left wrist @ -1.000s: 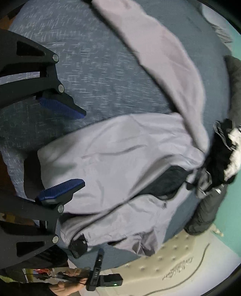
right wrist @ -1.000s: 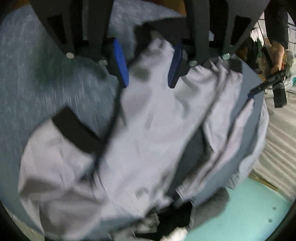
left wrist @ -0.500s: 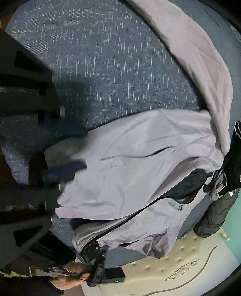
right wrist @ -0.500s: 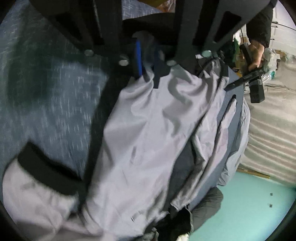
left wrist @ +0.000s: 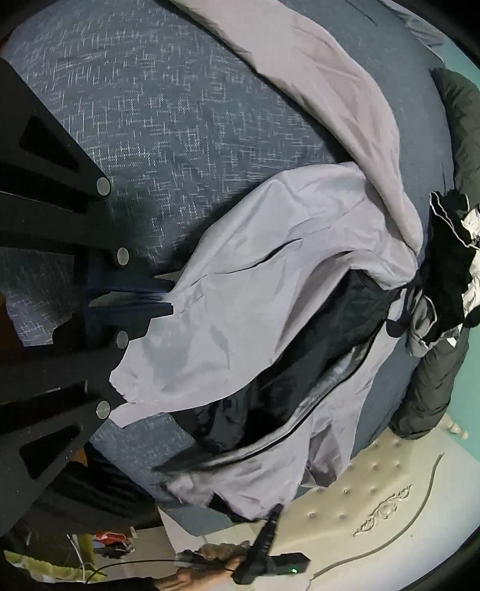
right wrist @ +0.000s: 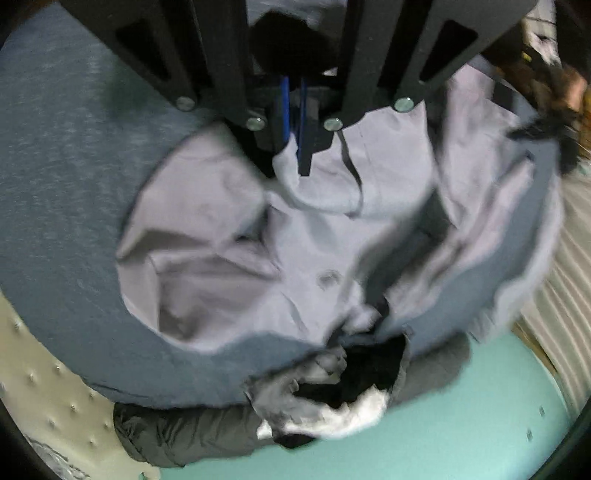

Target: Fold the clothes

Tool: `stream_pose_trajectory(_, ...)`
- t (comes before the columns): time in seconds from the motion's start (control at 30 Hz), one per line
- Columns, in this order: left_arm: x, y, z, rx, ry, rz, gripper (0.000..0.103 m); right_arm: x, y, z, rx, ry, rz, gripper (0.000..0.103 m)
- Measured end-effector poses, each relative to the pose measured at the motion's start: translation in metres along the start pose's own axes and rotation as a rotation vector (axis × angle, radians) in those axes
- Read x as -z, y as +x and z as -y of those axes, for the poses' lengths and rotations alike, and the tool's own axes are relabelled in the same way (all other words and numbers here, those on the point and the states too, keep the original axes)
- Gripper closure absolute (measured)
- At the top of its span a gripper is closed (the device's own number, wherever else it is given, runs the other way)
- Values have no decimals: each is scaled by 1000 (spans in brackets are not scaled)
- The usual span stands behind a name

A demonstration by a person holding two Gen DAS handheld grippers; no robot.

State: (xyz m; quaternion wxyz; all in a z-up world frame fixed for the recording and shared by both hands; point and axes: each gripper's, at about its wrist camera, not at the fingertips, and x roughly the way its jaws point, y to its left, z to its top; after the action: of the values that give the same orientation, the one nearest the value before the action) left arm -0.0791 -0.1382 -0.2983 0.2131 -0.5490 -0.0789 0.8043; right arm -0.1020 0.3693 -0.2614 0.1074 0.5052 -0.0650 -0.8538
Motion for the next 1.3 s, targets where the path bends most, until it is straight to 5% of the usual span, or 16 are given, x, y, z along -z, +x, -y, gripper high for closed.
stream_pose_trajectory(0.17,5,9,-7,-7,-19,-17,98,26,18,34,2,80,-29,97)
stream_pose_trajectory(0.27,7,4,-11,-13,-18,-16,98,39,12,53,1,131,-1,84)
stream_pose_trajectory(0.6,4,-1,-5,-38,6,-7,96,66,3,66,-69,122,-45,84)
stream_pose_trajectory(0.77,2,-16,5,-87,31,27,73,67,7,56,-134,181,-54,84)
stream_pose_trajectory(0.93,0,-34,13,-102,54,66,68,56,12,27,-105,84,-59,83)
stream_pose_trajectory(1.13,-2,-41,23,-89,66,86,68,62,39,40,-68,211,-162,83)
stream_pose_trajectory(1.3,-1,-39,28,-81,85,84,68,77,31,51,-73,232,-166,99)
